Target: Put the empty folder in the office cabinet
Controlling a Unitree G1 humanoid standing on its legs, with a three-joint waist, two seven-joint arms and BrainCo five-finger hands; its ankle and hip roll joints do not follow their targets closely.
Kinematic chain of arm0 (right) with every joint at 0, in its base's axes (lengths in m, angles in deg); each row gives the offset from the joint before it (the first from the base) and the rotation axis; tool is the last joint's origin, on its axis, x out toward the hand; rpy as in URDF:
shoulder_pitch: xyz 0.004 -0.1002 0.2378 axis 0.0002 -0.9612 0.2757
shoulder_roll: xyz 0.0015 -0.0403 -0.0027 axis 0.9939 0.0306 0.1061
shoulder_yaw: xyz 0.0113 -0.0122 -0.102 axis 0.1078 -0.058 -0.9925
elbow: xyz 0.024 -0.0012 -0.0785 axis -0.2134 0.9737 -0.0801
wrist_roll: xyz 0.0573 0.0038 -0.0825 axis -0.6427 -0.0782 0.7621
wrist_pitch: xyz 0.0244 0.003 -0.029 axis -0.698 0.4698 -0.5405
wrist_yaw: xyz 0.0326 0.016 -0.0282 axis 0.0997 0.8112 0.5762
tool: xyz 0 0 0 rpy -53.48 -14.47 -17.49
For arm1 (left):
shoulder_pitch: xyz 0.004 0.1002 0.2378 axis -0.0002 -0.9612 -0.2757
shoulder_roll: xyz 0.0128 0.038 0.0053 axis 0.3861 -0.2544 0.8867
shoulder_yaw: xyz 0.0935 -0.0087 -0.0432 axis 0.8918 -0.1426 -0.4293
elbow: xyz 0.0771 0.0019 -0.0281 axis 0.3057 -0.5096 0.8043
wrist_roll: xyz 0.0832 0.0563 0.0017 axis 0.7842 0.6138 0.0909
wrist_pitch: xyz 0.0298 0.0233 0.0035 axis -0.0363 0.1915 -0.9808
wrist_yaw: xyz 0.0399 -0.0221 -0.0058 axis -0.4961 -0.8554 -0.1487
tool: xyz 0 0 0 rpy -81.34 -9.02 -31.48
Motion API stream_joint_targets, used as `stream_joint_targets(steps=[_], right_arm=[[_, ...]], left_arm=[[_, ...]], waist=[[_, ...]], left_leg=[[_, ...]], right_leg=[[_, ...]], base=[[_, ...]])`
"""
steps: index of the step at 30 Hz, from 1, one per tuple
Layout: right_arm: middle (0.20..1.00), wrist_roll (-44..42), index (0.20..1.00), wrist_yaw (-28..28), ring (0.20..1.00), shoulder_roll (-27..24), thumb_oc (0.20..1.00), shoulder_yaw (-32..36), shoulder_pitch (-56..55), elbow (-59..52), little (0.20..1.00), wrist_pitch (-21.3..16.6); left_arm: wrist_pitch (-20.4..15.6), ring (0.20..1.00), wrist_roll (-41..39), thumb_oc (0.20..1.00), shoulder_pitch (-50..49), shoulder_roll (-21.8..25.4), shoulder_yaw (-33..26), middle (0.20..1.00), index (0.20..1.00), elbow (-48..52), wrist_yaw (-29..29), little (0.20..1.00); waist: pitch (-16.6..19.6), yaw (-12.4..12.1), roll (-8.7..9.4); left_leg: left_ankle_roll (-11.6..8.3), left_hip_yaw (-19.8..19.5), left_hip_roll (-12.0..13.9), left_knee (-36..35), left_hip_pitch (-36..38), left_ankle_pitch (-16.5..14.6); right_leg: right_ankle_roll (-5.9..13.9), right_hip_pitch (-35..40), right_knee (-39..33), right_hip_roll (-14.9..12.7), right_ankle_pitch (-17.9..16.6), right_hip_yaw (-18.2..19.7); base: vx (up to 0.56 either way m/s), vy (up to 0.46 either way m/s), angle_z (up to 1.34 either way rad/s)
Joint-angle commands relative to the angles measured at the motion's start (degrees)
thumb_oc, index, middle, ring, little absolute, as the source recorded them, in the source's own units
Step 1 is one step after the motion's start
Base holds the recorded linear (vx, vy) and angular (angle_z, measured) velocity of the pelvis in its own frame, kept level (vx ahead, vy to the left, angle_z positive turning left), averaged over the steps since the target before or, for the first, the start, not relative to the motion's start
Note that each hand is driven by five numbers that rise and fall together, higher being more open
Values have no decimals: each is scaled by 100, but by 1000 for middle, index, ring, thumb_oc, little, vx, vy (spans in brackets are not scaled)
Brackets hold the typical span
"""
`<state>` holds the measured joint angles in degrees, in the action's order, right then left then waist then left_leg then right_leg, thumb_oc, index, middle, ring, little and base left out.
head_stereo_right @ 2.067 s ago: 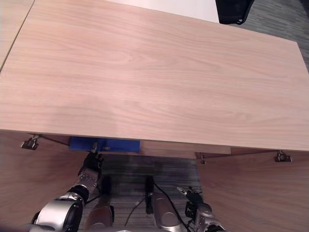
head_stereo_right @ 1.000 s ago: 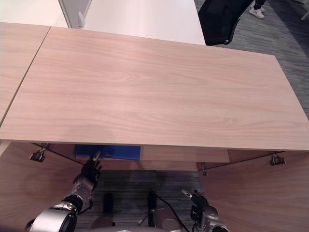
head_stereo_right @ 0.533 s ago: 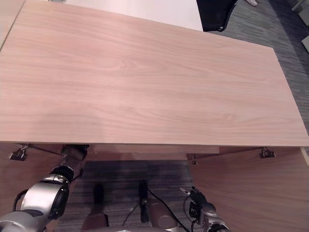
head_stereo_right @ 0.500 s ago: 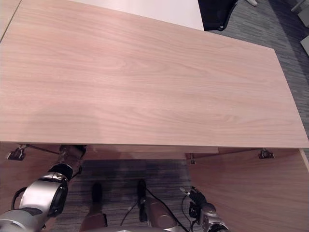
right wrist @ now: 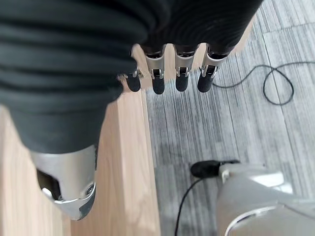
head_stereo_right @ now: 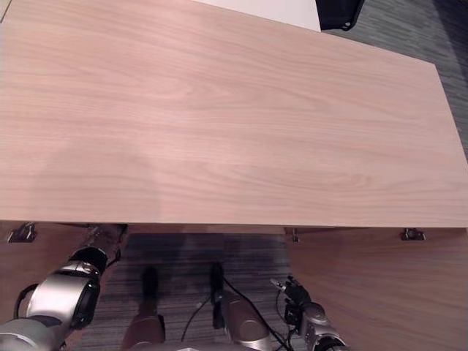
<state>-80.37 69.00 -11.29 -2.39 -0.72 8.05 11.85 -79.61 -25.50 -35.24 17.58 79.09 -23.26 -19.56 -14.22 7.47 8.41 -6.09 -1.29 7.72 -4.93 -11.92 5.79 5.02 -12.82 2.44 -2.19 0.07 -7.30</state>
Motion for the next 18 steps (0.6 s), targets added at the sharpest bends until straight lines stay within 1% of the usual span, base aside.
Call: stream_joint_targets(steps=[1, 3, 4, 5, 6, 7, 8, 10, 11, 12, 13, 14, 15, 17, 18], right_arm=[[1000, -153, 1000, 69, 1000, -98, 1000, 62, -156, -184, 1000, -154], [1000, -73, 1000, 88, 1000, -112, 1000, 136, -195, -201, 1000, -142], [1000, -8, 1000, 110, 1000, -126, 1000, 194, -242, -218, 1000, -147], [1000, 67, 1000, 119, 1000, -144, 1000, 241, -283, -230, 1000, -157], [1000, 185, 1000, 203, 1000, -202, 1000, 289, -382, -259, 1000, -173], [1000, 185, 1000, 202, 1000, -198, 1000, 288, -381, -259, 1000, -173], [1000, 275, 1000, 294, 1000, -238, 1000, 324, -506, -279, 1000, -204], [1000, 374, 1000, 337, 1000, -282, 1000, 307, -584, -266, 1000, -221], [1000, 393, 1000, 355, 1000, -292, 1000, 333, -636, -259, 1000, -252], [1000, 401, 1000, 355, 1000, -300, 1000, 333, -655, -271, 1000, -282], [1000, 415, 1000, 353, 1000, -294, 1000, 325, -712, -258, 1000, -336], [1000, 416, 1000, 353, 1000, -287, 1000, 328, -710, -257, 1000, -337], [1000, 435, 1000, 298, 1000, -291, 1000, 293, -754, -246, 1000, -440], [1000, 446, 1000, 269, 1000, -293, 1000, 291, -794, -242, 1000, -481], [1000, 446, 1000, 254, 1000, -294, 1000, 298, -802, -247, 1000, -503]], left_arm=[[-352, 1000, 698, 1000, -167, -171, 338, 1000, 1000, 863, 144, 1000], [-358, 1000, 938, 1000, -660, -99, 541, 1000, 1000, 1583, 212, 1000], [-366, 1000, 1188, 1000, -948, 74, 688, 1000, 1000, 2054, 261, 1000], [-366, 1000, 1538, 1000, -1283, 341, 866, 1000, 1000, 2628, 357, 1000], [-404, 1000, 2130, 1000, -1815, 1006, 1195, 1000, 1000, 3621, 707, 1000], [-400, 1000, 2130, 1000, -1818, 1011, 1194, 1000, 1000, 3628, 706, 1000], [-523, 1000, 2823, 1000, -2143, 1661, 1381, 1000, 1000, 4463, 893, 1000], [-692, 1000, 3358, 1000, -2238, 2072, 1481, 1000, 1000, 4983, 914, 1000], [-801, 1000, 3799, 1000, -2279, 2334, 1501, 1000, 1000, 5316, 806, 1000], [-870, 1000, 4113, 1000, -2292, 2484, 1545, 1000, 1000, 5511, 711, 1000], [-1027, 1000, 4648, 1000, -2264, 2684, 1605, 1000, 1000, 5739, 509, 1000], [-1025, 1000, 4661, 1000, -2263, 2687, 1608, 1000, 1000, 5744, 497, 1000], [-1176, 1000, 5620, 1000, -2210, 3032, 1747, 1000, 1000, 6012, 87, 1000], [-1170, 1000, 6208, 1000, -2255, 3185, 1781, 1000, 1000, 6111, -77, 1000], [-1178, 1000, 6371, 1000, -2315, 3221, 1753, 1000, 1000, 6154, -119, 1000]], waist=[[113, -88, -22], [52, -165, -110], [14, -222, -166], [-16, -275, -210], [-46, -359, -278], [-28, -351, -276], [-14, -424, -331], [5, -464, -369], [4, -492, -382], [24, -503, -385], [22, -524, -397], [34, -520, -392], [38, -546, -410], [65, -563, -416], [70, -568, -419]], left_leg=[[-85, -151, 181, 311, -63, -278], [-76, -180, 162, 323, -77, -268], [-75, -197, 148, 331, -89, -257], [-74, -212, 142, 335, -81, -257], [-80, -220, 152, 329, -53, -272], [-77, -227, 145, 330, -83, -253], [-79, -225, 140, 324, -83, -256], [-77, -243, 138, 324, -92, -260], [-81, -248, 139, 319, -74, -288], [-77, -270, 130, 321, -121, -260], [-82, -281, 134, 315, -98, -294], [-78, -287, 125, 317, -131, -262], [-79, -309, 123, 317, -134, -274], [-81, -326, 123, 321, -152, -275], [-85, -329, 124, 324, -163, -274]], right_leg=[[578, -552, 676, -658, -37, 42], [575, -537, 685, -683, -40, 26], [576, -524, 688, -699, -42, 8], [578, -494, 697, -714, -41, -7], [589, -473, 736, -735, -8, -18], [591, -489, 715, -740, -35, -23], [605, -476, 715, -764, -28, -46], [612, -472, 709, -779, -20, -63], [614, -448, 732, -779, 30, -82], [616, -463, 704, -790, 0, -102], [619, -448, 733, -791, 54, -118], [620, -465, 706, -797, 11, -121], [631, -466, 719, -806, 32, -151], [640, -461, 709, -818, 31, -181], [644, -455, 703, -819, 35, -191]], base=[[-15, 13, 9], [-13, 7, 9], [-9, -2, 5], [12, -4, 13], [6, -1, 12], [24, -4, 11], [10, -8, 11], [15, -15, 16], [-2, -16, 8], [11, -28, 7], [-11, -15, 6], [9, -22, 9], [-1, -9, 8], [15, -7, 6], [0, 0, 0]])
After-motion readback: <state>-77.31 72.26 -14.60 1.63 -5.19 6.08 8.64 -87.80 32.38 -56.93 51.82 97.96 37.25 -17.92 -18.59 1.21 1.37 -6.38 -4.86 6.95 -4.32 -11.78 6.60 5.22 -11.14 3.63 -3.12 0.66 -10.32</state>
